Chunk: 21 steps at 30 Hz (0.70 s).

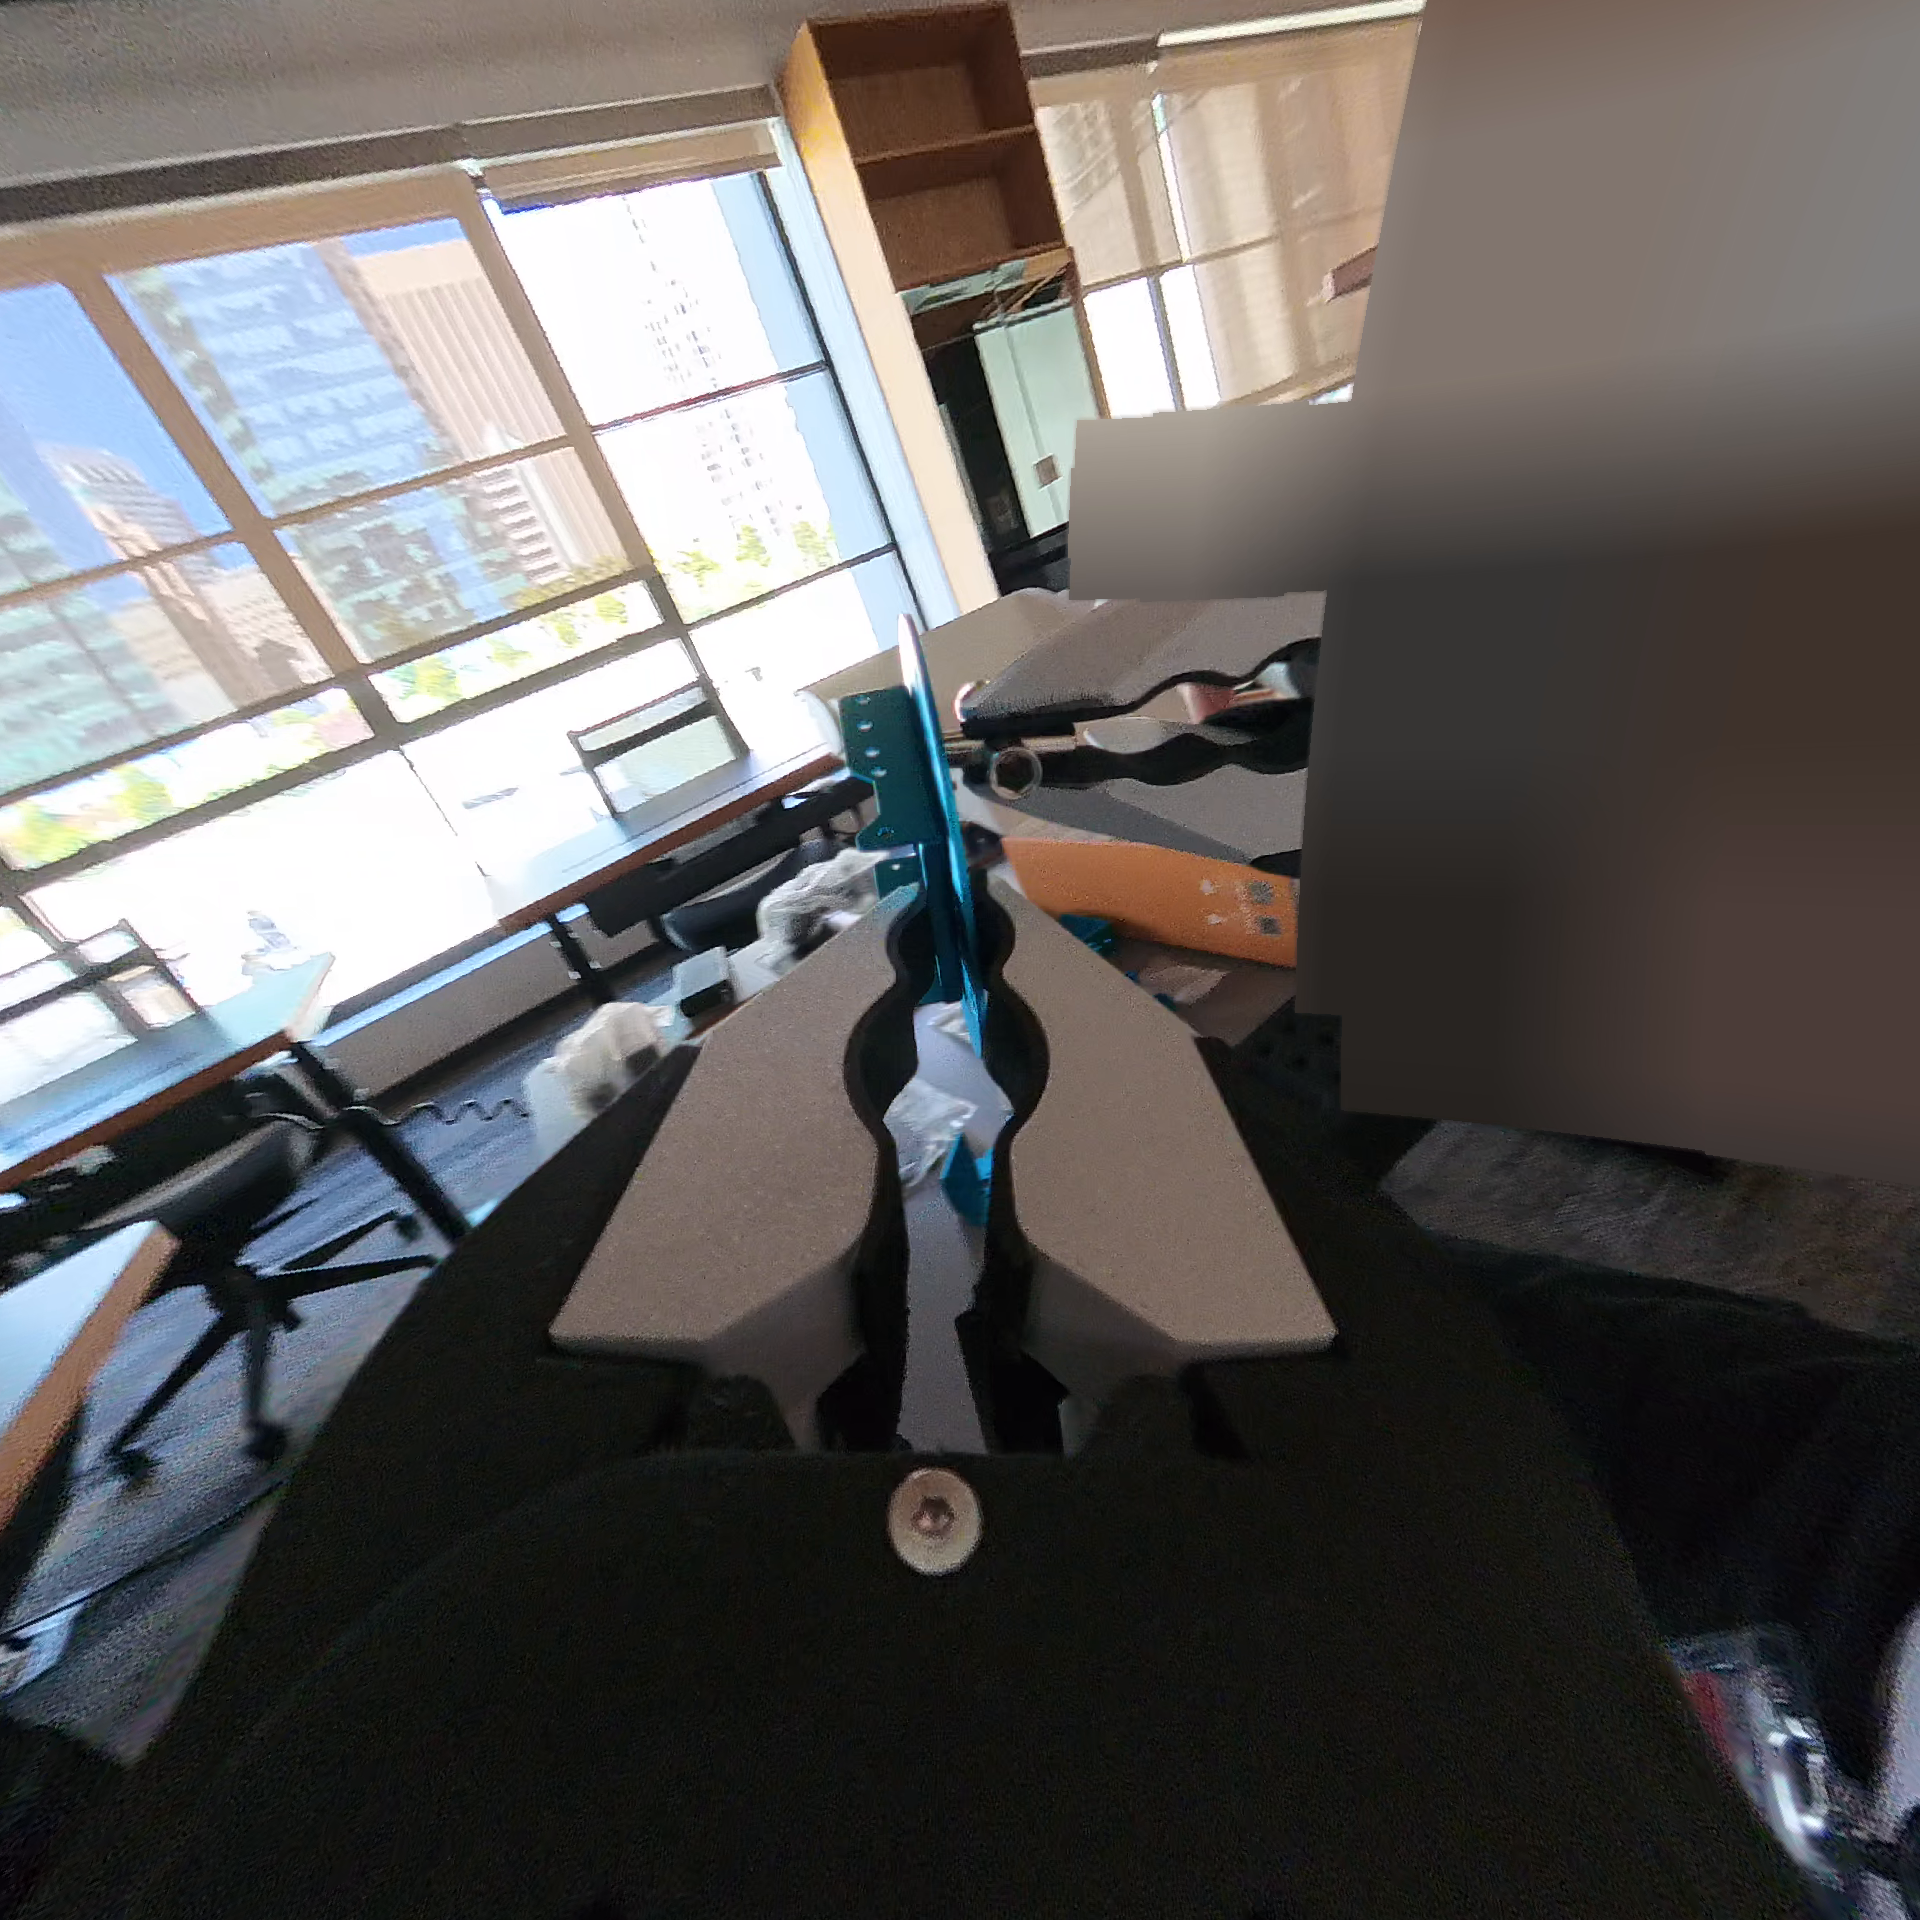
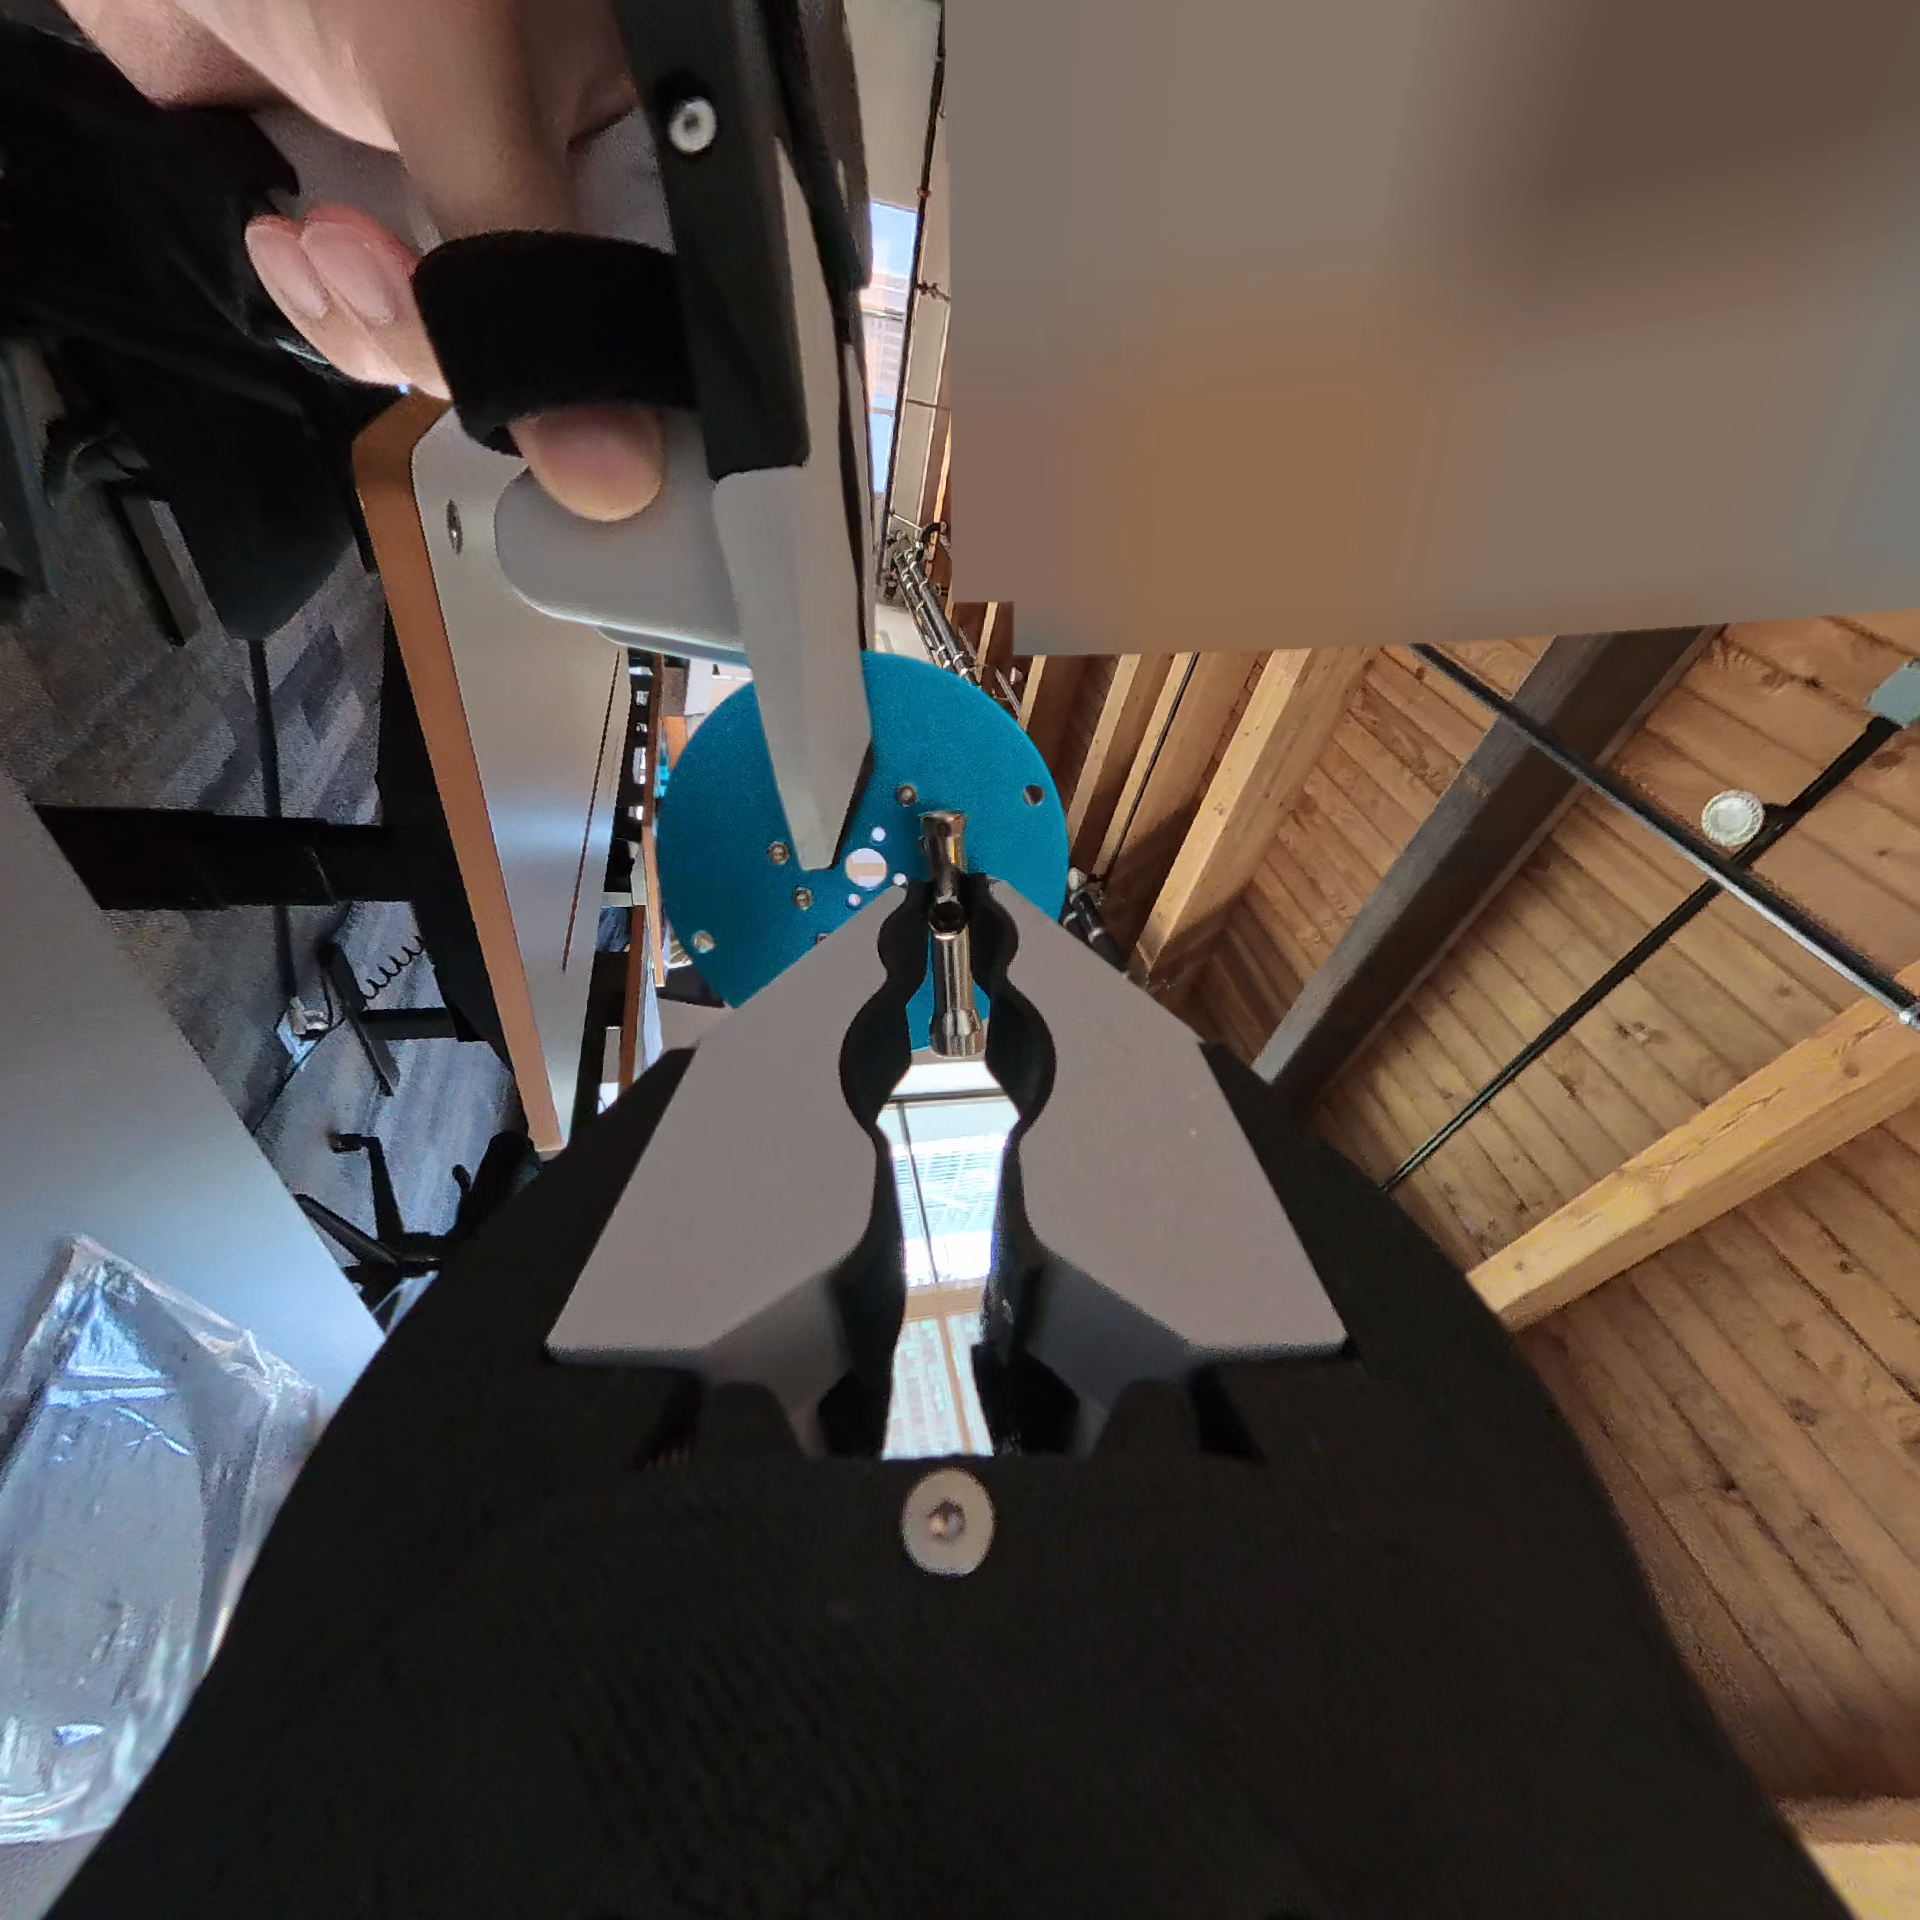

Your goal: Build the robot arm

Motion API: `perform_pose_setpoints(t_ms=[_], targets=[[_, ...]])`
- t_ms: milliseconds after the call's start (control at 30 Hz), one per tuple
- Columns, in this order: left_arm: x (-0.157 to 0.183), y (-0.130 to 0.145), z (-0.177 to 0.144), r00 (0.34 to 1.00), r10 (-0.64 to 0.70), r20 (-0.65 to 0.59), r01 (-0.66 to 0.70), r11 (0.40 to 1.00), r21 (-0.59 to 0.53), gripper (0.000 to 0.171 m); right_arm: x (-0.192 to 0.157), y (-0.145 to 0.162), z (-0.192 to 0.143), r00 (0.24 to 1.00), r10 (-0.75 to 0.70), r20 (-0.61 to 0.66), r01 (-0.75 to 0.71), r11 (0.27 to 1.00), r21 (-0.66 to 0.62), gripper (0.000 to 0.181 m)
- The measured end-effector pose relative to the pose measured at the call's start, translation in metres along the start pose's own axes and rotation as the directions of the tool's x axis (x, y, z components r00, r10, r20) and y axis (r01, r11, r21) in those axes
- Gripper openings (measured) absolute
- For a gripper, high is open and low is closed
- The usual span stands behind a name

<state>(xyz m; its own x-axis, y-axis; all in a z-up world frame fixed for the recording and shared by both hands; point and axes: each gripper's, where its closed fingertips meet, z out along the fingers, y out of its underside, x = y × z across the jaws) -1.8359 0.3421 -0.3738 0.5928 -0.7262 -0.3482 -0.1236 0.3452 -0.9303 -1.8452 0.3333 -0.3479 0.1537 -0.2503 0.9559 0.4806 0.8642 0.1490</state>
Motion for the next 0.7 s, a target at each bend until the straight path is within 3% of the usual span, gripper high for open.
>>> perform_pose_setpoints(t_ms=[167,333,500,600,700], targets=[[0.005,0.000,0.000,0.997,-0.061,-0.057,0.062,0.998,0.007,0.003,0.000,-0.001,-0.003,0.997,0.045,0.064,-0.046,0.999,0.019,0.007],[-0.001,0.001,0.002,0.994,0.087,0.059,-0.086,0.996,-0.027,0.004,-0.001,0.005,0.000,0.998,0.064,0.030,-0.061,0.996,-0.071,0.007],[-0.001,-0.004,0.002,0.993,0.085,0.077,-0.087,0.996,0.021,0.005,0.005,0.005,0.001,0.939,0.345,-0.021,-0.345,0.938,-0.040,0.007],[-0.002,-0.012,0.001,0.990,0.095,0.103,-0.102,0.993,0.065,0.004,0.013,0.003,0.003,0.813,0.579,-0.066,-0.579,0.815,0.019,0.007],[-0.006,-0.017,0.002,0.971,0.162,0.173,-0.178,0.981,0.076,0.004,0.018,0.005,0.004,0.538,0.837,-0.101,-0.828,0.547,0.122,0.007]])
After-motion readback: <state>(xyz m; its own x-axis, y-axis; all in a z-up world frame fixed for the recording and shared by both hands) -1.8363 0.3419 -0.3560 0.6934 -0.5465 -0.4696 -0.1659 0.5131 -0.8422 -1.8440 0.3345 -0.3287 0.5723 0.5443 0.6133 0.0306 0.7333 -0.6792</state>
